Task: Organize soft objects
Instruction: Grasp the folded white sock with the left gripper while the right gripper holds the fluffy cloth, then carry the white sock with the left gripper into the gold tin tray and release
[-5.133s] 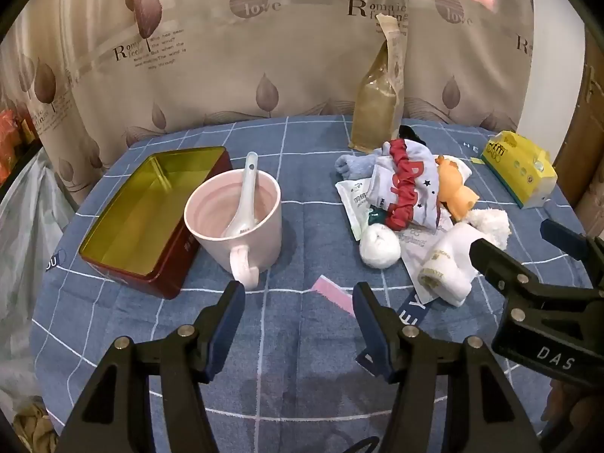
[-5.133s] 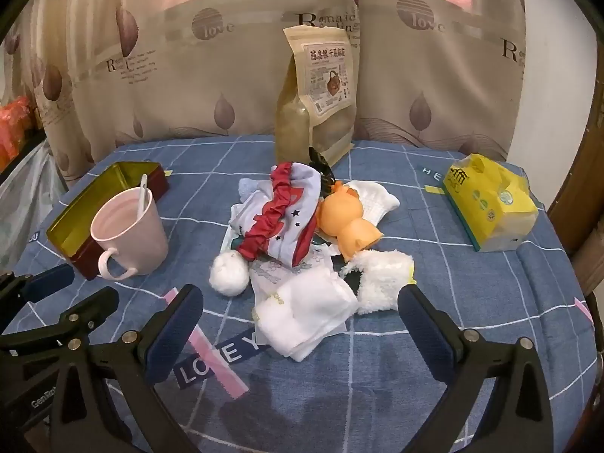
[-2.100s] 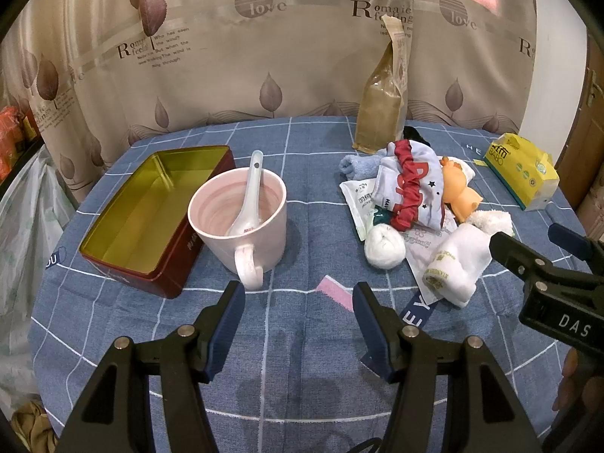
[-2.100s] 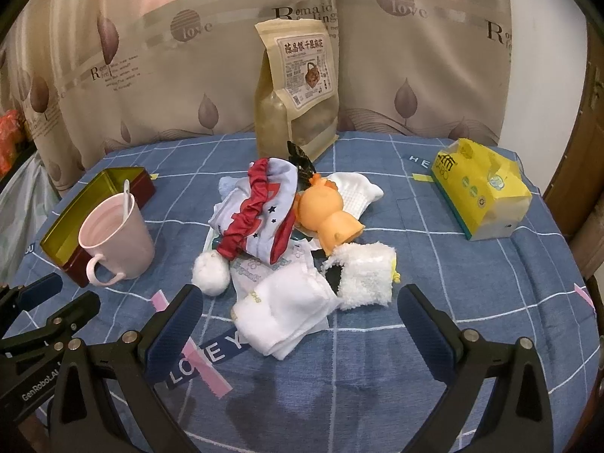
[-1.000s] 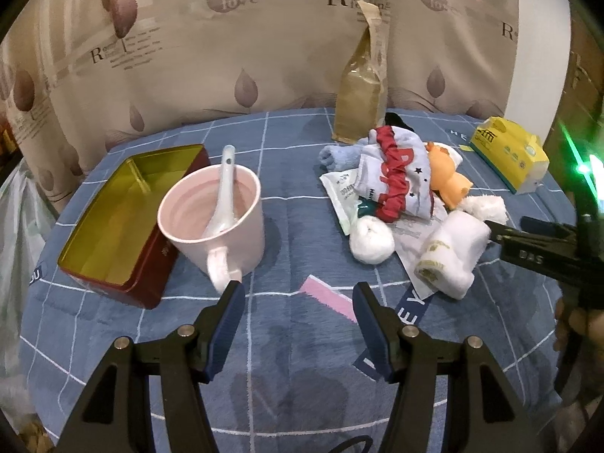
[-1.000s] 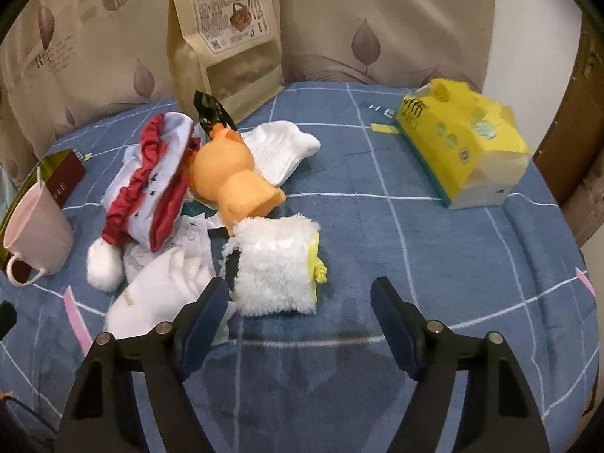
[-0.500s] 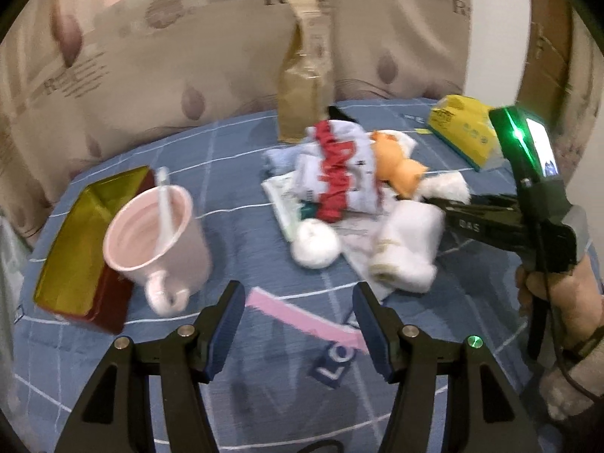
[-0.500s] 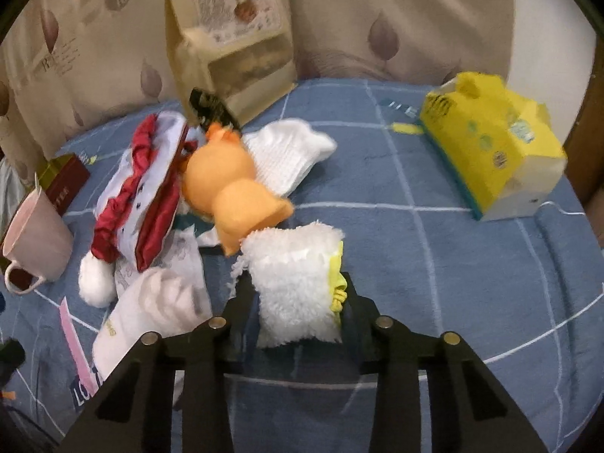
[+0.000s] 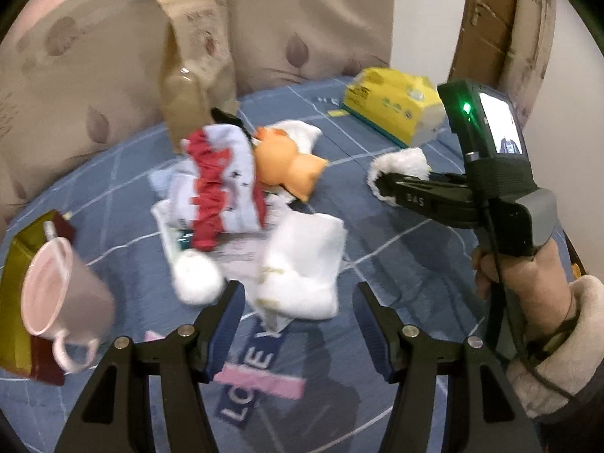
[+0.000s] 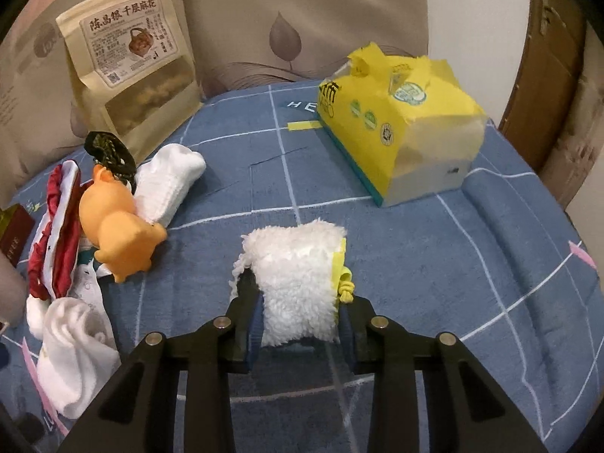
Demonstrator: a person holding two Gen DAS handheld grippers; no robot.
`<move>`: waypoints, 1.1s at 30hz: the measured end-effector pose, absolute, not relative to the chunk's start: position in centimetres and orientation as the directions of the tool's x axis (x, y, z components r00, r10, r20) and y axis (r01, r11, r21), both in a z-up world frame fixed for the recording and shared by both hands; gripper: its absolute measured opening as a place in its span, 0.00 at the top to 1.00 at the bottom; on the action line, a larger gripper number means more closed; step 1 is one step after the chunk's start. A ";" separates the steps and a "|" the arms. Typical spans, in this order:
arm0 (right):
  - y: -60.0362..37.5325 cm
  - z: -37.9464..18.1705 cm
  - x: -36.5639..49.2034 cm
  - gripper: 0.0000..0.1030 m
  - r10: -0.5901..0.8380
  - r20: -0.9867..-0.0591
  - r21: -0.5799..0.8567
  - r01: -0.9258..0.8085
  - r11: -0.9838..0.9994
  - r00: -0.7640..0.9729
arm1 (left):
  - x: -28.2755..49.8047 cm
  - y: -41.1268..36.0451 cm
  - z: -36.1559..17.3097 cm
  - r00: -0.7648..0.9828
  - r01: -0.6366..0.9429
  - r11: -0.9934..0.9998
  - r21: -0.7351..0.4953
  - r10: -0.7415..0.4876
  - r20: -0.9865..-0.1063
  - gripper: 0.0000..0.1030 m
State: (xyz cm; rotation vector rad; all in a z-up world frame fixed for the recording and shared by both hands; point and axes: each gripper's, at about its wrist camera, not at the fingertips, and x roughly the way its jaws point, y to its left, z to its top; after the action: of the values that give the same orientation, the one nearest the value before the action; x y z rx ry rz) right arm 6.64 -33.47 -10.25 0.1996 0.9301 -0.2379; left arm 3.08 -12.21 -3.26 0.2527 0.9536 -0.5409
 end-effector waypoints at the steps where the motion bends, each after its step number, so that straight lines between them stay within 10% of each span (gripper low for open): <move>1: -33.3 -10.2 6.8 0.70 -0.122 -0.808 0.056 0.282 0.958 0.576 | 3.4 -12.7 -3.6 0.450 0.547 0.836 -0.031 -0.325 -0.831 0.41; 16: -32.3 -10.4 6.2 0.69 -0.139 -0.792 0.041 0.279 0.959 0.594 | 7.4 -15.6 -7.5 0.420 0.519 0.855 0.001 -0.254 -0.871 0.41; 23: -32.2 -10.4 6.3 0.69 -0.142 -0.792 0.038 0.279 0.959 0.593 | 7.1 -14.5 -6.3 0.415 0.502 0.863 -0.064 -0.305 -0.857 0.68; 33: -32.2 -10.4 6.3 0.68 -0.143 -0.793 0.035 0.279 0.960 0.593 | 5.8 -13.3 -2.8 0.450 0.500 0.862 -0.085 -0.342 -0.825 0.68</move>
State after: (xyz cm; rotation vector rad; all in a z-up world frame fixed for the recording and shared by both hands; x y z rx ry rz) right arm 6.34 -32.18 -10.41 0.1622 0.9047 -0.2468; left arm 5.76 -13.32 -2.78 0.1799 0.9732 -0.5239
